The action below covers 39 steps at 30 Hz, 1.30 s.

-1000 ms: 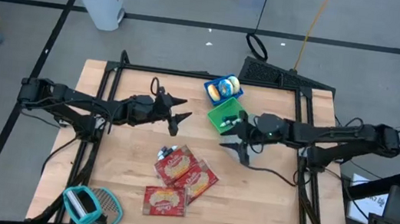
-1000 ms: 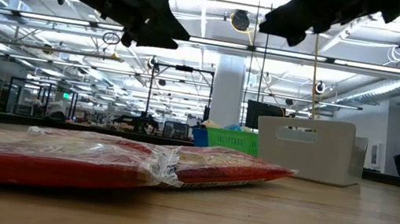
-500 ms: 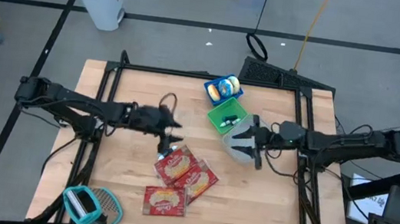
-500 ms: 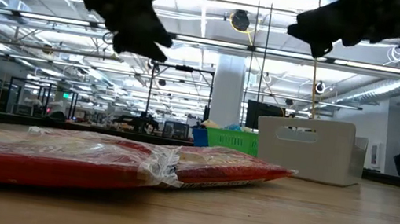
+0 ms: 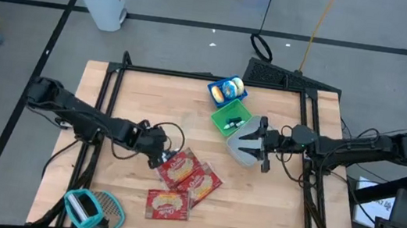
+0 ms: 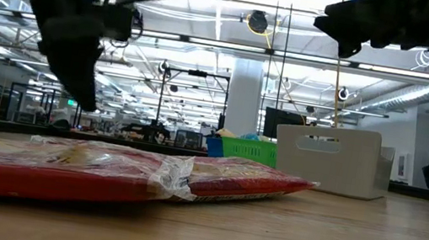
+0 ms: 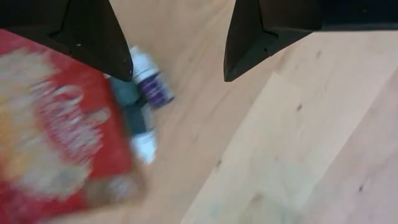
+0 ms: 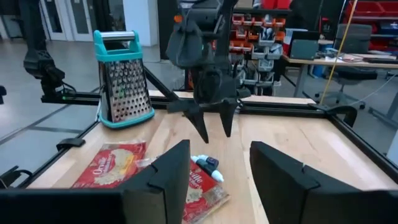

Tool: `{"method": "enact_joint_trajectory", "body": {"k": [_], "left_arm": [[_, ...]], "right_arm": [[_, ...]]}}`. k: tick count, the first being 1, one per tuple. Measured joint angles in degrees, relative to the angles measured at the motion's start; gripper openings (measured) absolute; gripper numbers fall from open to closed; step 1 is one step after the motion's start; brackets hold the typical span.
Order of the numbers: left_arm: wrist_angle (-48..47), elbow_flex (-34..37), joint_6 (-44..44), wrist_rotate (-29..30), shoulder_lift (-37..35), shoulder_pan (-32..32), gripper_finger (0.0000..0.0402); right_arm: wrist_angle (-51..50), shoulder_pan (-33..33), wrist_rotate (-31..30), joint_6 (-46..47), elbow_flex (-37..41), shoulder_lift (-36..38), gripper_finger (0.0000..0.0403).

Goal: Pick & Place Food Item
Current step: Put the small purple food coloring bottle into the green bin

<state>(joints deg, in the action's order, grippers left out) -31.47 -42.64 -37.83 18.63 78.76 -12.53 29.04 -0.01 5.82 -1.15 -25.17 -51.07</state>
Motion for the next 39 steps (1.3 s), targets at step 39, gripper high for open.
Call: {"method": "enact_joint_trajectory", "body": {"k": [39], "left_arm": [[13.0, 0.1, 1.7, 6.1, 11.5, 5.6, 0.0255]], "right_arm": [[0.3, 0.0, 0.0, 0.5, 0.0, 0.0, 0.0155]]}}
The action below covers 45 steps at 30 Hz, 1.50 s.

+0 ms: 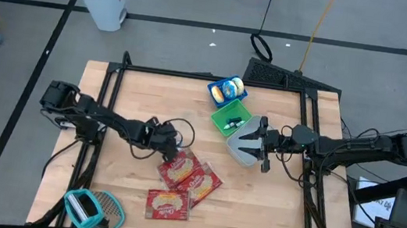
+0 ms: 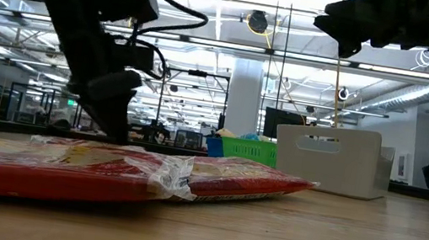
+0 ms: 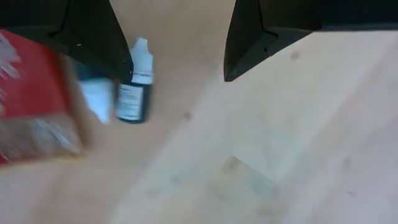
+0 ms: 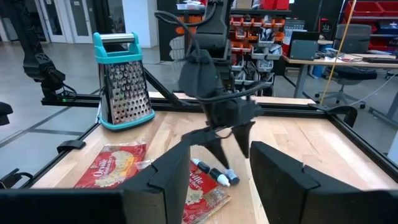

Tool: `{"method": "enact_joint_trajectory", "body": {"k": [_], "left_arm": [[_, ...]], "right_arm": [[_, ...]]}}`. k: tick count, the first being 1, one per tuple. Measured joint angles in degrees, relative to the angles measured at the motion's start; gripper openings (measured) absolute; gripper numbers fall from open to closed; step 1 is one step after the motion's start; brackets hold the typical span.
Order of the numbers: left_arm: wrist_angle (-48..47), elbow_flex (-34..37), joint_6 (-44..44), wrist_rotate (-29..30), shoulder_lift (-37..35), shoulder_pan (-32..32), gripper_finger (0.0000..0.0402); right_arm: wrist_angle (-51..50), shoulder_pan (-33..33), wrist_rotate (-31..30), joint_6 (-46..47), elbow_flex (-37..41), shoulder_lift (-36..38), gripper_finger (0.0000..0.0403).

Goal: Pick & Place Food Item
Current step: Put the small purple food coloring bottle into the green bin

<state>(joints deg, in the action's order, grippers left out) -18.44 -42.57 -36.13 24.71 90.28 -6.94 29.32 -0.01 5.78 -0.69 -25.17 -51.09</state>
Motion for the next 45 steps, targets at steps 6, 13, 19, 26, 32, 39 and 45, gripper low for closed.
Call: {"method": "enact_joint_trajectory", "body": {"k": [6, 13, 19, 26, 32, 39, 45], "left_arm": [[2.1, 0.0, 0.2, 2.3, 0.0, 2.6, 0.0255], [2.0, 0.0, -0.6, 2.3, 0.0, 4.7, 0.0255], [4.4, 0.0, -11.9, -1.0, 0.0, 6.6, 0.0255], [11.9, 0.0, -18.1, -13.1, -0.1, 8.4, 0.0255], [10.4, 0.0, -21.1, -13.7, -0.1, 7.5, 0.0255], [6.5, 0.0, -23.4, -12.8, -0.1, 7.6, 0.0255], [6.5, 0.0, -23.4, -13.3, -0.1, 7.6, 0.0255]], "right_arm": [[0.0, 0.0, 0.0, 0.0, 0.0, 0.0, 0.0155], [0.0, 0.0, 0.0, 0.0, 0.0, 0.0, 0.0155], [0.0, 0.0, 0.0, 0.0, 0.0, 0.0, 0.0155], [0.0, 0.0, 0.0, 0.0, 0.0, 0.0, 0.0155], [0.0, 0.0, 0.0, 0.0, 0.0, 0.0, 0.0155], [0.0, 0.0, 0.0, 0.0, 0.0, 0.0, 0.0155], [0.0, 0.0, 0.0, 0.0, 0.0, 0.0, 0.0155]]}}
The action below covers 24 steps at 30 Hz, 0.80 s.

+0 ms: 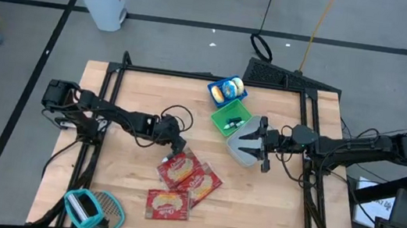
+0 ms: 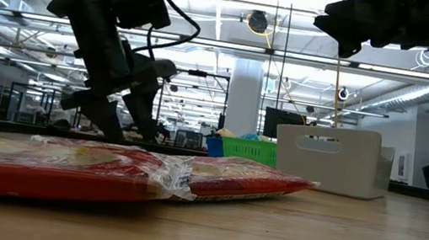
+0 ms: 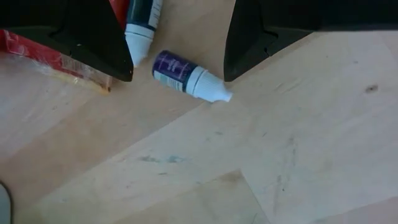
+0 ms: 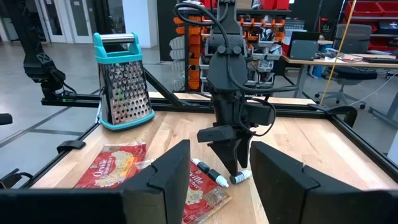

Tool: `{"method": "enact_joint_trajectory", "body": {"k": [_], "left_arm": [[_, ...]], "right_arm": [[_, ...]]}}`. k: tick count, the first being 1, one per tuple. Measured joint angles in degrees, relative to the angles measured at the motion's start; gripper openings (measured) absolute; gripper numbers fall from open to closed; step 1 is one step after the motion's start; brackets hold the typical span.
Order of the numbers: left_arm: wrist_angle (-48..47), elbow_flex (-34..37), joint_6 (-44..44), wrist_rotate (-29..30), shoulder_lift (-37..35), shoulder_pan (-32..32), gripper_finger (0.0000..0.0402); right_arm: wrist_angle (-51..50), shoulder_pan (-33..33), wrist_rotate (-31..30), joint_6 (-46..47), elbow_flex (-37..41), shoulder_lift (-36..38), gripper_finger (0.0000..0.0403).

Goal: Pick & Place Food Item
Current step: Put the small purple food coloring bottle into the green bin

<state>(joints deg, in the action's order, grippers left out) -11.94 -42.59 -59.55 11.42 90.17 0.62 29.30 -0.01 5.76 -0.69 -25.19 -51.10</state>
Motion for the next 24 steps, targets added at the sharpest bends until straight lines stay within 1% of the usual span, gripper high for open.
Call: {"method": "enact_joint_trajectory", "body": {"k": [3, 5, 13, 15, 19, 24], "left_arm": [[0.0, 0.0, -0.9, -3.1, 0.0, 0.0, 0.0255], [0.0, 0.0, -1.0, -3.4, 0.3, -0.3, 0.0255], [0.8, 0.0, -2.7, 2.3, 3.2, -1.0, 0.0255], [1.6, -0.1, -2.7, 3.4, 4.0, -1.2, 0.0255], [2.4, -0.2, -1.9, 3.9, 5.2, -1.2, 0.0255], [1.0, -0.2, 0.9, 3.7, 5.2, -1.5, 0.0255]], "right_arm": [[0.0, 0.0, 0.0, 0.0, 0.0, 0.0, 0.0155], [0.0, 0.0, 0.0, 0.0, 0.0, 0.0, 0.0155], [0.0, 0.0, -0.3, 0.0, 0.0, 0.0, 0.0155], [0.0, 0.0, -1.2, 0.0, 0.0, 0.0, 0.0155], [-0.3, 0.0, -1.6, 0.0, 0.0, 0.0, 0.0155], [-0.3, 0.0, -1.6, 0.0, 0.0, 0.0, 0.0155]]}}
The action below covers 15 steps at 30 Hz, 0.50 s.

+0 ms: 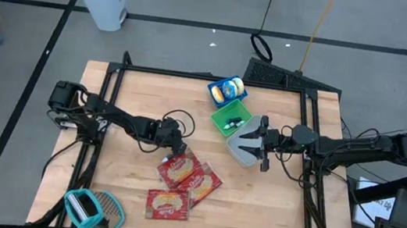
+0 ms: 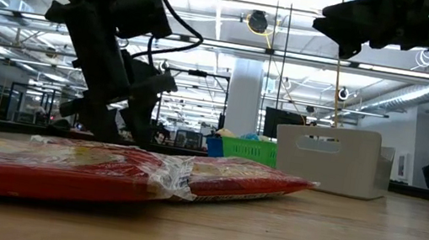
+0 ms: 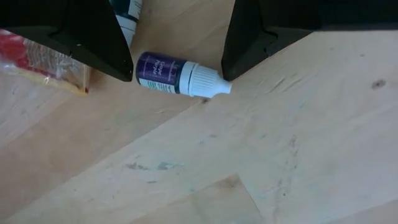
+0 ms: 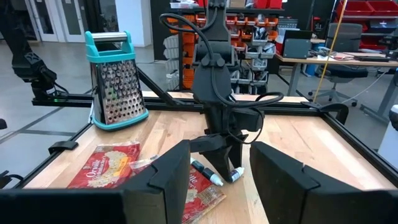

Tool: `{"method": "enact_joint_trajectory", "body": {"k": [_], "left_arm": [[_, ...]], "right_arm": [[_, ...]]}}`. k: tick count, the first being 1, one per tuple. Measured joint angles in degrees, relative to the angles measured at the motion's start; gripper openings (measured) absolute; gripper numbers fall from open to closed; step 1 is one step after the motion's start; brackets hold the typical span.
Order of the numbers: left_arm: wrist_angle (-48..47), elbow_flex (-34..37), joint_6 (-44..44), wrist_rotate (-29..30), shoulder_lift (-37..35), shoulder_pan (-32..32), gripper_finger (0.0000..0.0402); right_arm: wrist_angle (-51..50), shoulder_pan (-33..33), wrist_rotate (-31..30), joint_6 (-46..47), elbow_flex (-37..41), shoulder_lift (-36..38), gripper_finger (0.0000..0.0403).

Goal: Pick & Place Food Item
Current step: Put the small purple food coloring bottle into the green bin

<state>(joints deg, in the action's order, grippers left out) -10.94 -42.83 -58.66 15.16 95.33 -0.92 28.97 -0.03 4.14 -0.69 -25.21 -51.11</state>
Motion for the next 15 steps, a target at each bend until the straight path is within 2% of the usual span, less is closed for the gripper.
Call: {"method": "enact_joint_trajectory", "body": {"k": [10, 15], "left_arm": [[-1.3, 0.1, 6.1, -1.0, 0.1, 0.0, 0.0255], [-3.3, 0.1, 5.7, -2.1, 0.1, 0.0, 0.0255]], "right_arm": [[-0.1, 0.0, 0.0, 0.0, 0.0, 0.0, 0.0155], [-0.1, 0.0, 0.0, 0.0, 0.0, 0.0, 0.0155]]}}
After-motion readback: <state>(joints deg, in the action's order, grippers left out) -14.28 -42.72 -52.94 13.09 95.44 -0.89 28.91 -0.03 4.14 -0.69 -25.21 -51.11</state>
